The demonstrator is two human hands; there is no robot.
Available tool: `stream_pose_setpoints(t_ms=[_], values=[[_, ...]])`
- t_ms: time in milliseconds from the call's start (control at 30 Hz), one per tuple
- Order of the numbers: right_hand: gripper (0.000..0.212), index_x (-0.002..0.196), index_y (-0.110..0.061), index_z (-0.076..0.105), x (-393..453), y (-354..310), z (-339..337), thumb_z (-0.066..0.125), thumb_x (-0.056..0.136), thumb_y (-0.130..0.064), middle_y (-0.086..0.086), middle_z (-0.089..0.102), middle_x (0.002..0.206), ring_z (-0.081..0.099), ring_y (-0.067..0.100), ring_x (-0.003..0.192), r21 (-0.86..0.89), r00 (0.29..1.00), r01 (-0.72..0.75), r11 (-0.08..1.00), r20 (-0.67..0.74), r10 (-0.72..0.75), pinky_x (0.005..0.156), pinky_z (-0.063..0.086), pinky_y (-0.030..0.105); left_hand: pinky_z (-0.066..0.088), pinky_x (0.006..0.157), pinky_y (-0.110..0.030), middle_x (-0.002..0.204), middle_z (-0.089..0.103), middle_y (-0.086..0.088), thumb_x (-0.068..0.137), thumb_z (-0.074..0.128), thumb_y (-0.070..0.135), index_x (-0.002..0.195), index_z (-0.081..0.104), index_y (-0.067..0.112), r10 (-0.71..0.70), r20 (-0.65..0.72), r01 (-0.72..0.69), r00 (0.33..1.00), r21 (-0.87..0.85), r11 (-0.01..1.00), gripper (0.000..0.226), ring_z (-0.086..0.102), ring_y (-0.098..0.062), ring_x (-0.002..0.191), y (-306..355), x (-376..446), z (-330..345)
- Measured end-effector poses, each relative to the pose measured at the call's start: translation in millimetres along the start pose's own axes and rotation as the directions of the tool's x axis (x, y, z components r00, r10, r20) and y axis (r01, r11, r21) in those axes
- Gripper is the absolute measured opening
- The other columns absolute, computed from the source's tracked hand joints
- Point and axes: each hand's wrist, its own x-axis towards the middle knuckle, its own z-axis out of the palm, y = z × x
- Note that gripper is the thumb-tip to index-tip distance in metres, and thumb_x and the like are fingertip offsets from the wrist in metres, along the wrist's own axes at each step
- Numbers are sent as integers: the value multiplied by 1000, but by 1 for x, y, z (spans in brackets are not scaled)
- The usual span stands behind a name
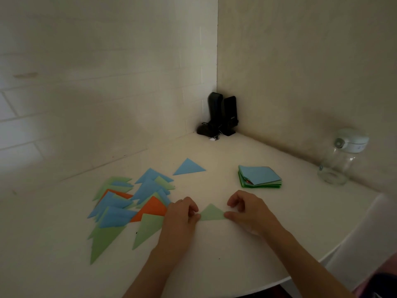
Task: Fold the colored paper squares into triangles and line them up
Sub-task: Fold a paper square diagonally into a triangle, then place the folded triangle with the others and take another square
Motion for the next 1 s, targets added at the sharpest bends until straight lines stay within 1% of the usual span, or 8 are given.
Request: stream_pose_setpoints(t_ms=[200,400,500,600,700,767,900,1000], values=[[18,82,-34,55,-8,-2,5,72,78,-28,-16,46,77,45,0,71,-68,998,29,997,-52,-32,72,37,18,45,70,-30,82,57,2,78,58,-7,86,60,14,72,-6,-72,997,38,997,23,53,-13,75,7,-4,-5],[18,79,-38,51,-12,-6,7,68,81,-33,-13,52,91,48,4,82,-108,997,31,994,-69,-39,89,40,30,35,81,-23,112,43,-1,93,54,32,116,45,20,-34,57,17,998,274,962,27,43,-16,100,41,-4,11],[15,83,-36,53,-12,-5,9,68,81,-35,-11,54,95,49,5,84,-132,995,44,990,-80,-55,90,41,29,44,83,-30,108,48,-2,87,62,21,113,47,18,-108,80,93,991,170,981,30,51,-19,99,45,2,13],[20,83,-36,54,-9,-1,7,73,75,-35,-14,56,92,51,1,78,-108,988,73,991,-125,-86,81,45,26,45,80,-35,101,58,-4,87,56,10,109,50,16,-40,94,23,995,173,985,23,55,-20,92,42,10,13],[21,93,-30,62,3,10,-4,74,75,-30,-12,61,94,56,5,79,-141,878,118,983,-448,-170,78,47,32,45,78,-34,96,60,-4,91,50,6,108,53,15,-44,46,37,998,130,991,20,56,-19,86,34,25,10],[28,106,-18,66,15,19,-16,72,79,-26,-2,63,107,61,16,95,-189,814,61,980,-559,-158,85,47,36,45,75,-32,93,60,-2,92,51,7,107,54,16,-82,-5,82,997,96,992,17,56,-18,82,27,39,6],[43,127,-19,56,35,32,-31,57,90,-40,-3,54,132,51,16,120,-335,898,-91,938,-435,-68,101,33,33,33,59,-18,78,56,2,88,59,5,92,57,16,-148,-127,145,981,-28,989,12,51,-15,69,12,77,-1],[34,122,-31,60,40,37,-31,50,92,-44,-13,57,127,51,10,118,-407,911,-113,906,-408,-69,96,28,31,38,61,-21,76,58,0,87,61,7,88,57,18,-174,-155,174,973,-13,985,12,54,-20,71,-2,103,-1]])
